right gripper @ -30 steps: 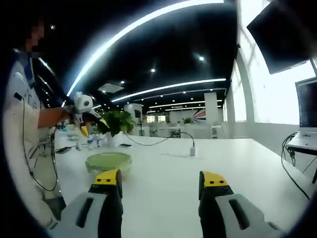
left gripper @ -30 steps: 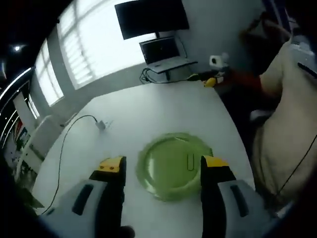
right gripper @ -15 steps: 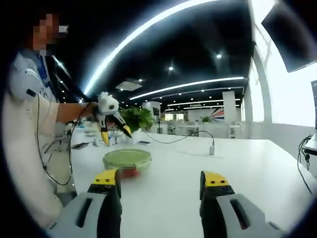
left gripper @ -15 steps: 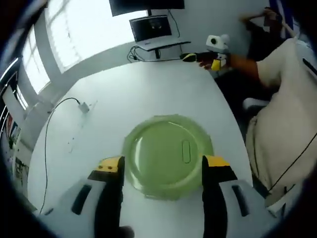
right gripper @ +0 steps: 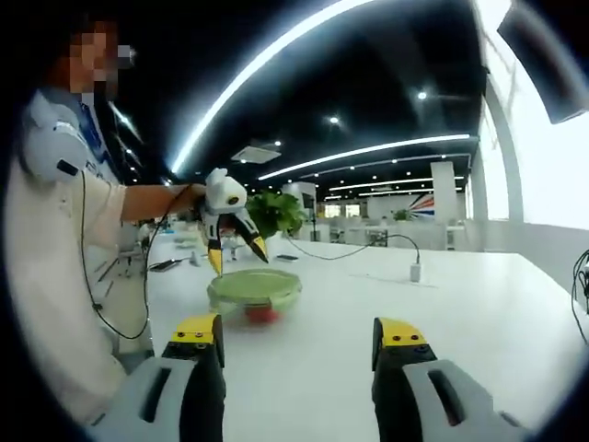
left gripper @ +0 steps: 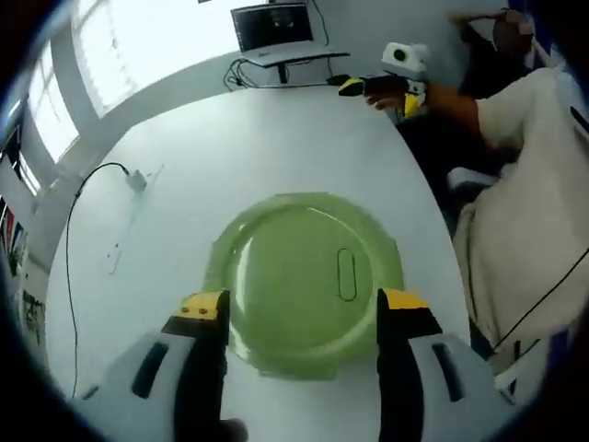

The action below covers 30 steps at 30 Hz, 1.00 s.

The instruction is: Open container latches remove lid place lid upside down on tabletop take tomato from container place on tabletop

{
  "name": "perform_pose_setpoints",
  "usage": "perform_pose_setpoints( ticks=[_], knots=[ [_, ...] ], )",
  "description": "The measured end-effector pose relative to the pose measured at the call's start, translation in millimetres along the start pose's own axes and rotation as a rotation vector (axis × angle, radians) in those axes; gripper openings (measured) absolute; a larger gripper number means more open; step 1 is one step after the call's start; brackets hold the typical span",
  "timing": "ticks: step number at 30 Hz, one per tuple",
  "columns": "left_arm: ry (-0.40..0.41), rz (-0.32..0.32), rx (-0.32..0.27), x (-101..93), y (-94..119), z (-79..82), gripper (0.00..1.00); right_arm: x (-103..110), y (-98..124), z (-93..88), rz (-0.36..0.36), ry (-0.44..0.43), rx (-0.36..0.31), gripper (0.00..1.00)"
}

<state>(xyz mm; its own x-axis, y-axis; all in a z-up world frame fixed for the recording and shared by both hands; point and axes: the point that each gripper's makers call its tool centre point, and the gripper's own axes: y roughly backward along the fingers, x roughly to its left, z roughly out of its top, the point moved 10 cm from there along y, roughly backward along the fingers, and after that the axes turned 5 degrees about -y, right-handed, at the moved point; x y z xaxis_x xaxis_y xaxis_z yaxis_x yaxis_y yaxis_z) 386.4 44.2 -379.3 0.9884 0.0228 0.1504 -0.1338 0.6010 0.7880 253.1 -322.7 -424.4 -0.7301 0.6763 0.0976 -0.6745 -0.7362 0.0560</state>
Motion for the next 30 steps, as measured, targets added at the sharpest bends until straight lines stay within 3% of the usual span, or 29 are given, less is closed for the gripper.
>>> perform_pose_setpoints(
  ticks=[10, 26, 30],
  knots=[
    [0.009, -0.050, 0.037, -0.4, -12.4, 1.6, 0.62, -0.6, -1.1, -3.0, 0.006, 0.000, 0.006, 0.59],
    [0.013, -0.069, 0.081, -3.6, -21.7, 6.4, 0.67, -2.5, 0.1, -0.4, -0.001, -0.005, -0.007, 0.58],
    [0.033, -0.077, 0.084, -20.3, -28.9, 17.1, 0.68, -2.7, 0.9, -0.6, -0.004, -0.008, -0.009, 0.57]
  ],
)
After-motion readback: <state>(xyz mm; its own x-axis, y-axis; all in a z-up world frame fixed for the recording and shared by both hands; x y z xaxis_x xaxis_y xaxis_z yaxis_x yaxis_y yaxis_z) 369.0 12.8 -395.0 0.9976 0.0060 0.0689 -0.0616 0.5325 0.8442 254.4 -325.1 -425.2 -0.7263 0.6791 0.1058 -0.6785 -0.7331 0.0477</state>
